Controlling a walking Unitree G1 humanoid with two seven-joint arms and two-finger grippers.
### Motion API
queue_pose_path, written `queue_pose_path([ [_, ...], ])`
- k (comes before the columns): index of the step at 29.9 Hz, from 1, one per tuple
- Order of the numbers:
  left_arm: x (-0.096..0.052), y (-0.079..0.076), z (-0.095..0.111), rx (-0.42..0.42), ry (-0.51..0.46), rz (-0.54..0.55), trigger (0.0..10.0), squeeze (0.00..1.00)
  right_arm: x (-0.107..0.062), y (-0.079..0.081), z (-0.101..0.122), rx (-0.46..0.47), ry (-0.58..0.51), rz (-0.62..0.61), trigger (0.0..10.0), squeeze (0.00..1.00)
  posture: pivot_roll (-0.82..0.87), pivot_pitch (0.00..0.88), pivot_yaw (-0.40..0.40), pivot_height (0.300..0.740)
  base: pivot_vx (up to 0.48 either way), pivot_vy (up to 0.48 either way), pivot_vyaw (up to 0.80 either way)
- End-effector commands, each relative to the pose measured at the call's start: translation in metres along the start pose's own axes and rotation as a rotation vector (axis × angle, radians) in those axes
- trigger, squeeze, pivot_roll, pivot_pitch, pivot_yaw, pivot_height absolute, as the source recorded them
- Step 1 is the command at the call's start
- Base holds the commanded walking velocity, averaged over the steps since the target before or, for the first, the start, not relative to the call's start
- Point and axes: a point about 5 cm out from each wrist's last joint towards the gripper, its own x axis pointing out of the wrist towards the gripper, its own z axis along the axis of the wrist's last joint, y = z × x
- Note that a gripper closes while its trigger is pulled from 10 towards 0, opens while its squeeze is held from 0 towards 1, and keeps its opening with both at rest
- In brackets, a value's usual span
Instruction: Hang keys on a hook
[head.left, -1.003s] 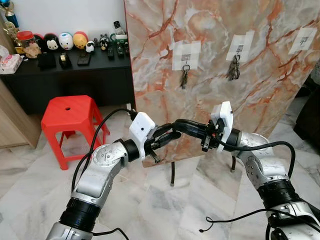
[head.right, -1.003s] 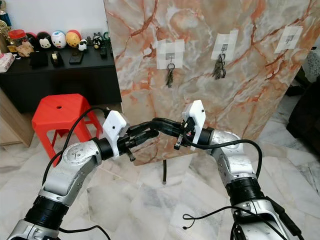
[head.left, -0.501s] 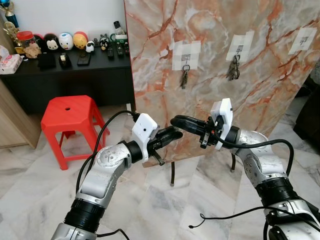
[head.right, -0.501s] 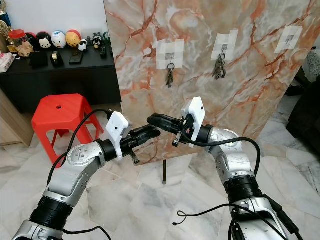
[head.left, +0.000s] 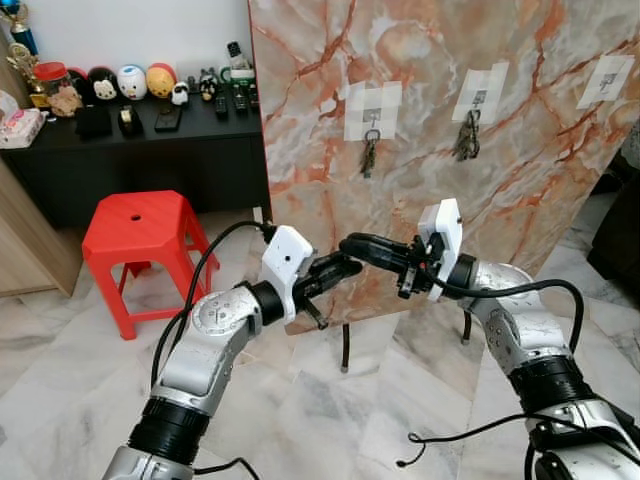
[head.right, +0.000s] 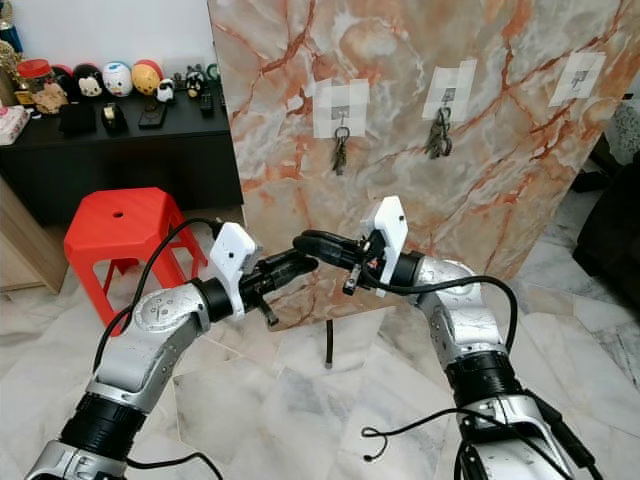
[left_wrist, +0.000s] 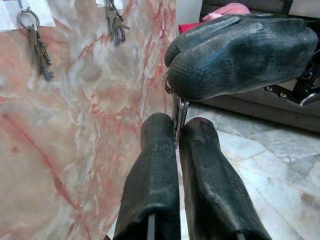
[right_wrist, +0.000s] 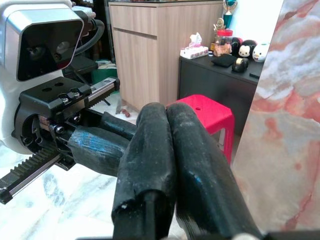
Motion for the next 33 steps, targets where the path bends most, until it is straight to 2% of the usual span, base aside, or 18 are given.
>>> queue_pose_path([
  [1,0.0009,0.0021,0.0047,0.007,-0.029,0.003,10.0,0.14,-0.0021,-0.0018,-0.0003,-0.004,0.001,-0.010,10.0,0.00,-0.07,0.000,-0.073,0.740,0.000,0.000,0.00],
  [2,0.0010,0.0018,0.0051,0.007,-0.033,0.002,10.0,0.14,-0.0023,-0.0019,-0.0004,-0.004,0.002,-0.011,10.0,0.00,-0.07,0.000,-0.073,0.740,0.000,0.000,0.00],
  [3,0.0010,0.0017,0.0053,0.003,-0.035,0.001,10.0,0.60,-0.0023,-0.0019,-0.0005,-0.004,0.003,-0.011,10.0,0.00,-0.07,0.000,-0.072,0.740,0.000,0.000,0.00],
  [4,0.0010,0.0015,0.0055,-0.002,-0.038,0.001,10.0,1.00,-0.0023,-0.0019,-0.0006,-0.004,0.003,-0.012,10.0,0.00,-0.07,0.000,-0.072,0.740,0.000,0.000,0.00],
  [7,0.0010,0.0013,0.0058,-0.008,-0.042,0.003,10.0,1.00,-0.0023,-0.0021,-0.0006,-0.004,0.004,-0.013,10.0,0.00,-0.07,0.000,-0.073,0.740,0.000,0.000,0.00],
  [8,0.0011,0.0023,0.0067,-0.015,-0.051,0.015,10.0,0.00,-0.0020,-0.0022,-0.0007,-0.004,0.004,-0.014,10.0,0.00,-0.07,0.000,-0.074,0.740,0.000,0.000,0.00],
  [17,0.0005,0.0046,0.0085,-0.040,-0.067,0.021,10.0,0.00,-0.0003,-0.0017,-0.0016,0.000,0.002,-0.017,10.0,0.00,-0.07,0.000,-0.069,0.740,0.000,0.000,0.00],
  [18,0.0003,0.0050,0.0086,-0.041,-0.067,0.022,9.5,0.00,-0.0002,-0.0015,-0.0021,0.001,0.003,-0.016,10.0,0.00,-0.07,0.000,-0.067,0.740,0.000,0.000,0.00],
  [19,0.0003,0.0052,0.0086,-0.041,-0.068,0.022,9.5,0.00,-0.0002,-0.0014,-0.0024,0.001,0.004,-0.016,10.0,0.00,-0.07,0.000,-0.067,0.740,0.000,0.000,0.00],
  [20,0.0003,0.0052,0.0086,-0.042,-0.068,0.022,4.7,0.00,-0.0003,-0.0013,-0.0028,0.002,0.004,-0.016,10.0,0.00,-0.07,0.000,-0.067,0.740,0.000,0.000,0.00],
  [22,0.0003,0.0053,0.0086,-0.043,-0.068,0.022,4.7,0.00,-0.0004,-0.0014,-0.0030,0.002,0.004,-0.016,10.0,0.00,-0.07,0.000,-0.068,0.740,0.000,0.000,0.00],
  [23,0.0005,0.0053,0.0084,-0.044,-0.068,0.021,3.5,0.00,-0.0005,-0.0015,-0.0031,0.004,0.004,-0.018,10.0,0.00,-0.07,0.000,-0.066,0.740,0.000,0.000,0.00],
  [26,0.0013,0.0044,0.0057,-0.039,-0.052,0.015,2.9,0.00,-0.0005,-0.0016,-0.0031,0.006,0.002,-0.020,10.0,0.00,-0.07,0.000,-0.066,0.740,0.000,0.000,0.00],
  [27,0.0014,0.0039,0.0050,-0.038,-0.049,0.013,0.0,0.00,-0.0003,-0.0016,-0.0029,0.006,0.000,-0.021,10.0,0.00,-0.07,0.000,-0.065,0.740,0.000,0.000,0.00],
  [33,0.0018,0.0028,0.0043,-0.043,-0.049,0.009,0.0,0.00,0.0011,-0.0013,-0.0017,0.006,-0.007,-0.019,10.0,0.00,-0.07,0.000,-0.065,0.740,0.000,0.000,0.00],
])
